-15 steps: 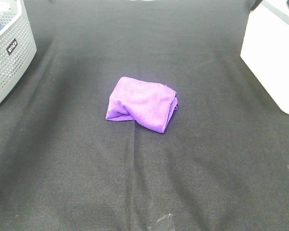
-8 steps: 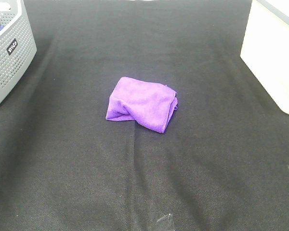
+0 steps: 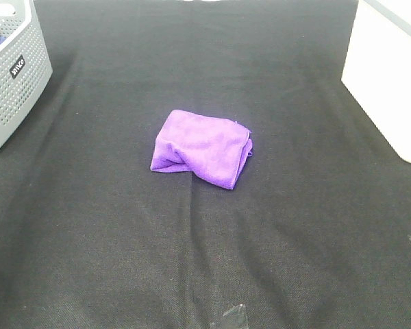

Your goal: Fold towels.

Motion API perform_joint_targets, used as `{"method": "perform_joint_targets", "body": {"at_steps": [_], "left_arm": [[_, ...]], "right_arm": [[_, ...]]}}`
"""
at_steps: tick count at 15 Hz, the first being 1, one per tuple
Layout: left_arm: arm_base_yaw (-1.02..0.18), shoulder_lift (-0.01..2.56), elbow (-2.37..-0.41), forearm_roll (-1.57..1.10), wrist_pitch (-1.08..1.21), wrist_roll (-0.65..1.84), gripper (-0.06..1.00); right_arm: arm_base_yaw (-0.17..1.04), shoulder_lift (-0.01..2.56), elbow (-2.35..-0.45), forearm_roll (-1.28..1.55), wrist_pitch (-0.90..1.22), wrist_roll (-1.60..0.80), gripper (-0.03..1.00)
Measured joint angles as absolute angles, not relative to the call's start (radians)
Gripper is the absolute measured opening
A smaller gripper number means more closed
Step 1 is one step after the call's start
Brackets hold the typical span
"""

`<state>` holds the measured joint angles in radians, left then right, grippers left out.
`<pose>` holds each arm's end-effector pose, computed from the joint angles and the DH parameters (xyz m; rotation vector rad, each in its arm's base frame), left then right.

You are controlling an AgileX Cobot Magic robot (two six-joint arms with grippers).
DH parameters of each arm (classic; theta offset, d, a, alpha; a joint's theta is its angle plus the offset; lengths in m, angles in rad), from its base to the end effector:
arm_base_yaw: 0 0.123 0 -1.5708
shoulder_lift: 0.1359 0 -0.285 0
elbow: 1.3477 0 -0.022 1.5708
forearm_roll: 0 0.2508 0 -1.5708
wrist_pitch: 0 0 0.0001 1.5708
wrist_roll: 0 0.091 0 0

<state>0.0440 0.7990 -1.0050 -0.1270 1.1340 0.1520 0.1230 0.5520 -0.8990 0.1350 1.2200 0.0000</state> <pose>0.1252 -0.0049 0.3786 0.1180 2.3995 -0.0725 0.0601 0.0190 0.3657 -0.1521 2.3527 0.2320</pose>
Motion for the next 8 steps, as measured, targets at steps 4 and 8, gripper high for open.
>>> {"method": "perform_joint_targets", "body": {"at_steps": [4,8], "left_arm": [[0.044,0.410,-0.759,-0.112,1.128,0.153,0.76],[0.044,0.085,-0.611,-0.111,1.129,0.152,0.76]], "right_arm": [[0.123,0.314,-0.750,0.135,1.221,-0.007,0.78],[0.123,0.112,-0.608,0.135,1.222,-0.062,0.78]]}}
